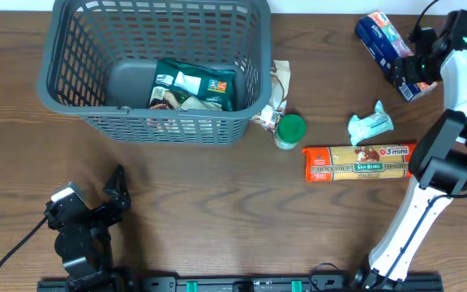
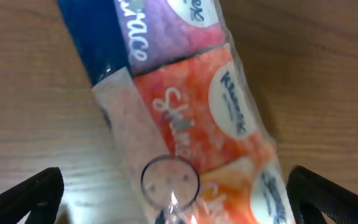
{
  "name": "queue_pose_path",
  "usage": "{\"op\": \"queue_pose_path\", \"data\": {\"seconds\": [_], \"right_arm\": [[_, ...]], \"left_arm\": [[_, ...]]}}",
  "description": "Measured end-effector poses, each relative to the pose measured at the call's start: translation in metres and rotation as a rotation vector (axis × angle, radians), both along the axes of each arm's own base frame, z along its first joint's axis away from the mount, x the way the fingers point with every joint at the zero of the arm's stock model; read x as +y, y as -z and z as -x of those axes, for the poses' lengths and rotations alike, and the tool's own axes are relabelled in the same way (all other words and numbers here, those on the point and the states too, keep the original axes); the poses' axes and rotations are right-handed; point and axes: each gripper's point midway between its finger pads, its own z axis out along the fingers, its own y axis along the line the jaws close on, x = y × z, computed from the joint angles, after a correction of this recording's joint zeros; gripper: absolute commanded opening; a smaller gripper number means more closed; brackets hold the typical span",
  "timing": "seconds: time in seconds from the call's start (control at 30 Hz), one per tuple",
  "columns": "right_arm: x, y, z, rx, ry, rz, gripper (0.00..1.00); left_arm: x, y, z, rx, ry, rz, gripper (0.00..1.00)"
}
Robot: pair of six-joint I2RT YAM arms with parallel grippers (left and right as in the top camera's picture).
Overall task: Pack container
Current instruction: 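Reach the right gripper to the Kleenex tissue pack and grasp it, then carry the tissue pack into the basket and release it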
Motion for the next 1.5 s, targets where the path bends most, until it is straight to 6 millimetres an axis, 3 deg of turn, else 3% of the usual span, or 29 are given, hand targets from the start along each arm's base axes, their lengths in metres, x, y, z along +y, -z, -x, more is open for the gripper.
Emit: {"op": "queue_pose_path", "data": {"seconds": [0.47, 0.73, 0.97, 1.1, 1.33, 1.5], "right_arm": [[-0.007, 0.03, 0.002, 0.029, 0.0, -0.018, 0.99], [-0.007, 0.04, 0.006, 0.052, 0.005, -0.032, 0.65], [-0.005, 0.041, 0.007, 0.056, 0.049, -0.059, 0.51], [-0.005, 0.04, 0.008, 0.056, 0.095, -0.078, 0.29], [0.007, 0.038, 0.011, 0.062, 0.14, -0.173, 0.2], [0.035, 0.032, 0.006, 0.03, 0.134, -0.363, 0.16]], "left_arm": [[0.0, 0.0, 0.0, 0.0, 0.0, 0.0, 0.99], [0.0, 0.0, 0.0, 0.0, 0.0, 0.0, 0.98], [0.0, 0.0, 0.0, 0.0, 0.0, 0.0, 0.99], [0.0, 0.0, 0.0, 0.0, 0.0, 0.0, 0.99], [0.0, 0.0, 0.0, 0.0, 0.0, 0.0, 0.99], [0.0, 0.0, 0.0, 0.0, 0.0, 0.0, 0.99]]}}
